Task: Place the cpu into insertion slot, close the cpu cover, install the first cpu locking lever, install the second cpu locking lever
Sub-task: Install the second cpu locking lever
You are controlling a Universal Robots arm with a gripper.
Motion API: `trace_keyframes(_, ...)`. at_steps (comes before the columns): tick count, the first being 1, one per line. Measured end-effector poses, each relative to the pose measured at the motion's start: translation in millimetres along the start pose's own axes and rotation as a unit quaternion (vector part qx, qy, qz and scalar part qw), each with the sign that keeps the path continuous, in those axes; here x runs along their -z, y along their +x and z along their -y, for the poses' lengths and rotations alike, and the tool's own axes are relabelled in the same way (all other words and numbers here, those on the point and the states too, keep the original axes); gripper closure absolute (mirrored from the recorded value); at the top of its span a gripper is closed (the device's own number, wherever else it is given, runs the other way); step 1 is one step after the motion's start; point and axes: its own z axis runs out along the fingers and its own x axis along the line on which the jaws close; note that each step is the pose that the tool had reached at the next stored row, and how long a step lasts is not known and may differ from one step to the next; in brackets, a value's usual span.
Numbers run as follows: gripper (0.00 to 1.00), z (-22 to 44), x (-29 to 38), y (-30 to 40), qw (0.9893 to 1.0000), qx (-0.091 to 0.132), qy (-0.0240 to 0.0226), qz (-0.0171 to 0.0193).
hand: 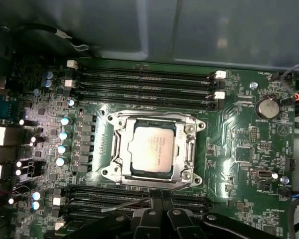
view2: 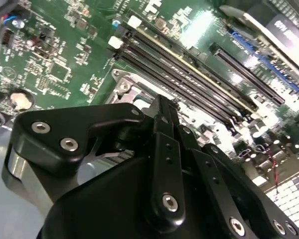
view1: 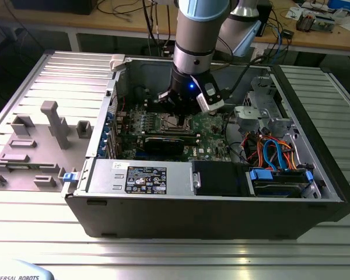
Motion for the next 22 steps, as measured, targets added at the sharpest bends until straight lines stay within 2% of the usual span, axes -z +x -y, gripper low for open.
trace_keyframes(1,0.89,1.2,-1.6,4.9,1.0000,0.000,-0.0001,-0.0008)
trace_keyframes(5,0.89,2.8,-4.3,12.7,1.0000,0.001,-0.0008,-0.0023)
trace_keyframes(7,0.89,4.0,-6.0,18.4,1.0000,0.001,-0.0019,-0.0026)
trace_keyframes(8,0.89,4.7,-7.7,23.3,1.0000,0.002,-0.0039,-0.0025)
trace_keyframes(9,0.89,5.5,-9.5,27.2,1.0000,0.002,-0.0078,-0.0022)
trace_keyframes(11,0.89,7.6,-10.7,29.4,0.9999,0.003,-0.0127,-0.0018)
trace_keyframes(12,0.89,9.1,-11.4,31.8,0.9999,0.003,-0.0166,-0.0015)
trace_keyframes(17,0.89,14.5,-14.7,36.7,0.9995,0.003,-0.0298,-0.0004)
trace_keyframes(18,0.89,16.6,-15.6,37.8,0.9994,0.003,-0.0344,-0.0001)
trace_keyframes(20,0.89,19.0,-16.7,39.8,0.9988,0.004,-0.0478,0.0004)
trace_keyframes(22,0.89,18.9,-16.8,39.9,0.9988,0.004,-0.0485,0.0002)
